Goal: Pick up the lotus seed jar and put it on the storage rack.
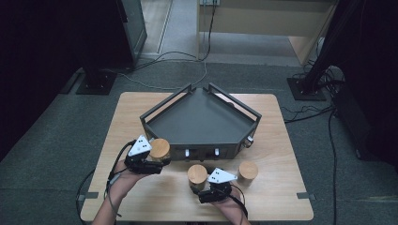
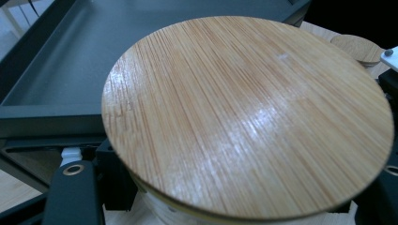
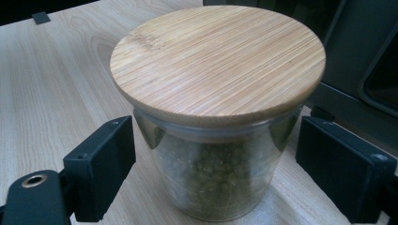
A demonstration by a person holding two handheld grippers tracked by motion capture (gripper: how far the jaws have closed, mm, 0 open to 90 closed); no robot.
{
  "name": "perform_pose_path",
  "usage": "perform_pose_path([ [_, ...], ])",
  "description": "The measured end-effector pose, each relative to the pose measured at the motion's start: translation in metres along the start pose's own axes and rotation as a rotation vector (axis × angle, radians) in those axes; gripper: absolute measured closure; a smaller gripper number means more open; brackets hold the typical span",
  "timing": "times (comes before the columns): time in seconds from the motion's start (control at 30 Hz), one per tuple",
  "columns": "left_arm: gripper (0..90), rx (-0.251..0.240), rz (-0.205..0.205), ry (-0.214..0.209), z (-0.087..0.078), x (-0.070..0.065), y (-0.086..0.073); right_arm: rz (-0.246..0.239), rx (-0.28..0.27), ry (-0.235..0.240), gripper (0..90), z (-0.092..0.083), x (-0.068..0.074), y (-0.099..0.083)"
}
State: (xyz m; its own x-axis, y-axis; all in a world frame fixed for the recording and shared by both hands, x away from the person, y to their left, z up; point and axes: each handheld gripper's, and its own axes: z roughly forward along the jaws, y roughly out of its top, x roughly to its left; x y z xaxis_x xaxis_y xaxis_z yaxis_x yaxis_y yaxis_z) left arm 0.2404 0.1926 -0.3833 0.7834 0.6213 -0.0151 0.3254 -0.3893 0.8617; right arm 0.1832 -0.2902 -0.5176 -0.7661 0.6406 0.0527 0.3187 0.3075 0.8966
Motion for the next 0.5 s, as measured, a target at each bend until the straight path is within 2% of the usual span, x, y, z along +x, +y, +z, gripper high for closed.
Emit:
perform_pose_path([
  [0.23,25.2,0.012,0.043,-0.008,0.002,-0.001,0.008,-0.001,-0.001,0.003,12.1,0.000,-0.001,0.000],
  [0.5,25.2,0.017,0.042,-0.021,0.004,0.000,0.013,-0.002,0.001,0.004,12.2,0.000,-0.001,0.000],
])
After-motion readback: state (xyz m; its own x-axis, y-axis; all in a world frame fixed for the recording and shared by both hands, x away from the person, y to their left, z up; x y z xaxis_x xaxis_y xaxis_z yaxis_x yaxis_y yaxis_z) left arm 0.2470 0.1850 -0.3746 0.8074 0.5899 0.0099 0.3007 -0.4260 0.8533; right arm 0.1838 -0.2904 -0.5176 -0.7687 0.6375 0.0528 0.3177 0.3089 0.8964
